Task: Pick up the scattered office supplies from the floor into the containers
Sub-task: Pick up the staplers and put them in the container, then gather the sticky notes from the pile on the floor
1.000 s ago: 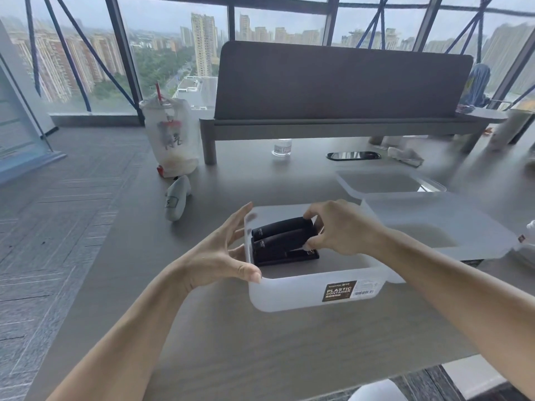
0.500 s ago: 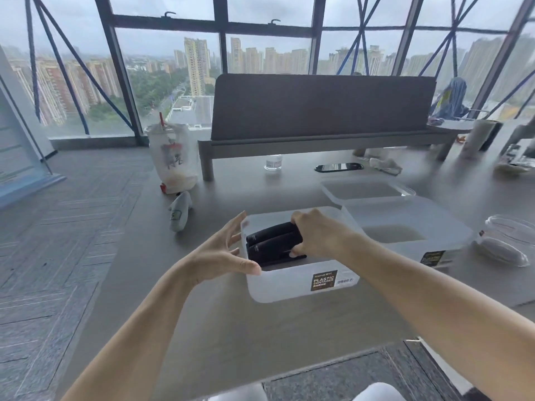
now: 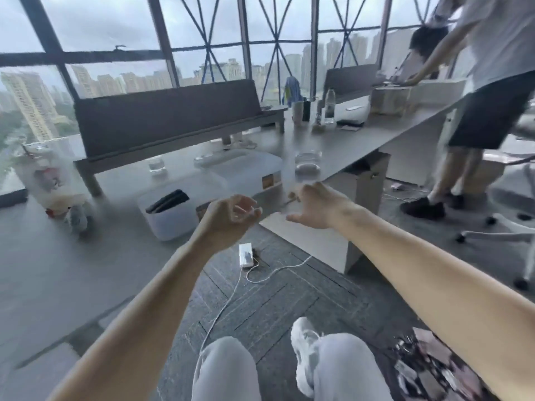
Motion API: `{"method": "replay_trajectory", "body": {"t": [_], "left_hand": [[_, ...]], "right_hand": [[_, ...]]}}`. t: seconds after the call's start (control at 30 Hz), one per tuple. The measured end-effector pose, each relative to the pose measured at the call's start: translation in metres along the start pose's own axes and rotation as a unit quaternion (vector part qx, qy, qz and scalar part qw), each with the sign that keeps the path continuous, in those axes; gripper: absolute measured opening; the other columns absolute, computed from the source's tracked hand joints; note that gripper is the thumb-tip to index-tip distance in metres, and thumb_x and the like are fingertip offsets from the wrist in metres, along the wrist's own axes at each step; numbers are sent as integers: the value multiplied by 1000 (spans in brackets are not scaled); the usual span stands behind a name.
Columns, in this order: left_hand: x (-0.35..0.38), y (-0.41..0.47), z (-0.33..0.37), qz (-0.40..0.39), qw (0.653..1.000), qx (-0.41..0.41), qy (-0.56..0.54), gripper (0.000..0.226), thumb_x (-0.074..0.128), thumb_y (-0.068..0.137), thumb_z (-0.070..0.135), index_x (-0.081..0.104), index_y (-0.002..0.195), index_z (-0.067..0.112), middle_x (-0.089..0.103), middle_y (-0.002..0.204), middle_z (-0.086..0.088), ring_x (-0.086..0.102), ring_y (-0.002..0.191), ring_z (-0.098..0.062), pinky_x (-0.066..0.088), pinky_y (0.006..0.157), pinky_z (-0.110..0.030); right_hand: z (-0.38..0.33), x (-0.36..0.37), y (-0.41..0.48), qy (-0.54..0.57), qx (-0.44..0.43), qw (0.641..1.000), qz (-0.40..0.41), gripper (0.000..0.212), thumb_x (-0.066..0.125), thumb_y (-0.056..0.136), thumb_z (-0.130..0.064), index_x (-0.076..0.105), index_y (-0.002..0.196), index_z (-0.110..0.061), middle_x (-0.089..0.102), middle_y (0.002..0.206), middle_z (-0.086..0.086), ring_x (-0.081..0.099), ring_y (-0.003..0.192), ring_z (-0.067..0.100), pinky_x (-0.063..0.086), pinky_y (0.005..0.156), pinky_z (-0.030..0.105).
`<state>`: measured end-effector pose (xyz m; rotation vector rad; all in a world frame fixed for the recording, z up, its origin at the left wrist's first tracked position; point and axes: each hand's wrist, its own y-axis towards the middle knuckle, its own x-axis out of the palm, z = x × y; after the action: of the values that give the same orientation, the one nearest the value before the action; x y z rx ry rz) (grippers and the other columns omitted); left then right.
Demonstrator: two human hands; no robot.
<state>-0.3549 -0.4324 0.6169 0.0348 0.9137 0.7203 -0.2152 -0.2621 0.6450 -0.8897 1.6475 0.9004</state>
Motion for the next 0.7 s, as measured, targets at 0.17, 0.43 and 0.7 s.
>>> {"method": "replay_trajectory", "body": {"t": [0.17, 0.43, 0.7], "left_hand": [[103, -71, 58, -118, 992, 48, -4, 15, 65, 93, 27, 73, 101, 18, 73, 92, -1, 69, 85, -17, 53, 71, -23], [226, -201, 69, -307, 941, 129, 61, 15, 60, 89, 40, 71, 88, 30, 72, 89, 3, 67, 85, -20, 56, 79, -34], [313, -235, 21, -407, 882, 163, 174, 21, 53, 89, 42, 66, 98, 27, 69, 98, 0, 65, 90, -28, 57, 79, -43]], "right_hand": [[50, 11, -177, -166, 104, 980, -33, 40, 57, 95, -39, 55, 127, -15, 57, 125, 9, 60, 108, 33, 53, 85, 44], [57, 77, -342, -182, 230, 944, -151, 28, 54, 95, -39, 63, 114, -20, 63, 120, 8, 62, 107, 32, 48, 82, 39], [98, 183, -418, -69, 357, 909, -202, 37, 54, 94, -42, 57, 120, -16, 61, 122, 11, 60, 110, 35, 50, 79, 42]]}}
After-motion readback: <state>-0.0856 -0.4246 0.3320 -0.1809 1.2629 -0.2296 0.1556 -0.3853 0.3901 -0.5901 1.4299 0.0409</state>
